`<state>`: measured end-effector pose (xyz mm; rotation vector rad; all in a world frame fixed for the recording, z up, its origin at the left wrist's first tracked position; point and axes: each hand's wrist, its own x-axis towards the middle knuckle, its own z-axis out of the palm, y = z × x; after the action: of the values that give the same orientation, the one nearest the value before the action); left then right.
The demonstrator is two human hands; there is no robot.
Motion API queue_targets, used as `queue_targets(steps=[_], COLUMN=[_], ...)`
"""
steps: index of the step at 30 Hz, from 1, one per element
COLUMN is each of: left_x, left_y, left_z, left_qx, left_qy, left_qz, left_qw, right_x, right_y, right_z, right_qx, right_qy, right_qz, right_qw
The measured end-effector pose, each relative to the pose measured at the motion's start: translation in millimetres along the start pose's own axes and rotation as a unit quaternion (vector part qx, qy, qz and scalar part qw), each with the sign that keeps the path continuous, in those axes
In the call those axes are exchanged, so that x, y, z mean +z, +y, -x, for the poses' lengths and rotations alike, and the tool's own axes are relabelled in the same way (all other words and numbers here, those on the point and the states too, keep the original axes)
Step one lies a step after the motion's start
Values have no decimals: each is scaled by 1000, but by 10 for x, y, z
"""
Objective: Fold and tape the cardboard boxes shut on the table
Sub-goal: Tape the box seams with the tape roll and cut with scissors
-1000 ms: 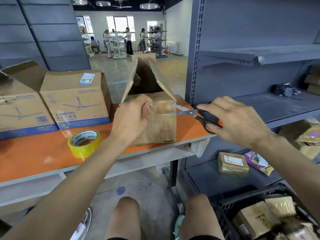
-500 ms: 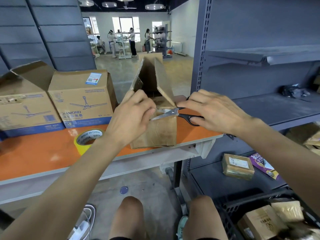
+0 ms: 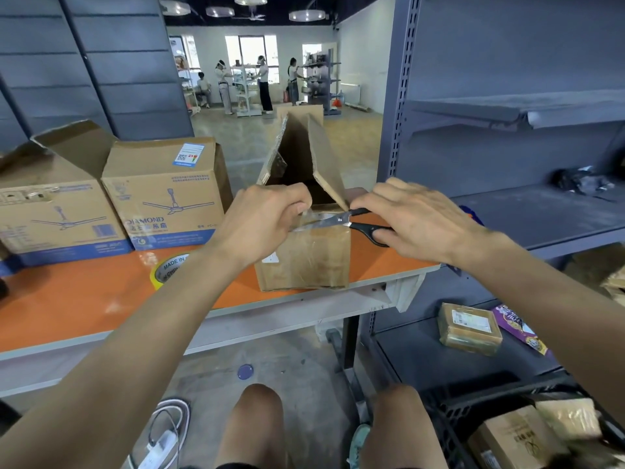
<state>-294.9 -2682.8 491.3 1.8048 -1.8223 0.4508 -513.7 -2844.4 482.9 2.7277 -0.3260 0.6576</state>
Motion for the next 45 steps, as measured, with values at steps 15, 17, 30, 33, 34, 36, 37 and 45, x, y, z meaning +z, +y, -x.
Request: queue_targets(steps=[15, 17, 30, 33, 34, 36, 37, 45], left_x=[49, 47, 69, 175, 215, 302, 345, 556], left_y=[-23, -34, -33, 32, 80, 154, 163, 136], left_z=[35, 45, 116, 282, 346, 455, 493, 586], left_qx=[6, 7, -53, -41, -37, -44, -48, -55], left_qy=[21, 24, 93, 164, 178, 180, 175, 126], left_qz=[-2, 0, 106, 45, 26, 3, -5, 87], left_qw=[1000, 1000, 989, 984, 983, 983, 983, 987], right_x=[-73, -80, 135, 268, 312, 376, 390, 632], right_y=[-122, -156, -70, 152, 223, 340, 393, 472], right_z=[2, -20, 548, 857, 936, 1057, 1093, 713], right_qx=[5, 10, 91, 191, 216, 254, 265, 311], right_qy=[-18, -20, -90, -104, -112, -130, -140, -196], right_qz=[10, 9, -125, -200, -199, -187, -179, -109], right_qw=[1000, 1000, 984, 955, 949, 940, 937, 924])
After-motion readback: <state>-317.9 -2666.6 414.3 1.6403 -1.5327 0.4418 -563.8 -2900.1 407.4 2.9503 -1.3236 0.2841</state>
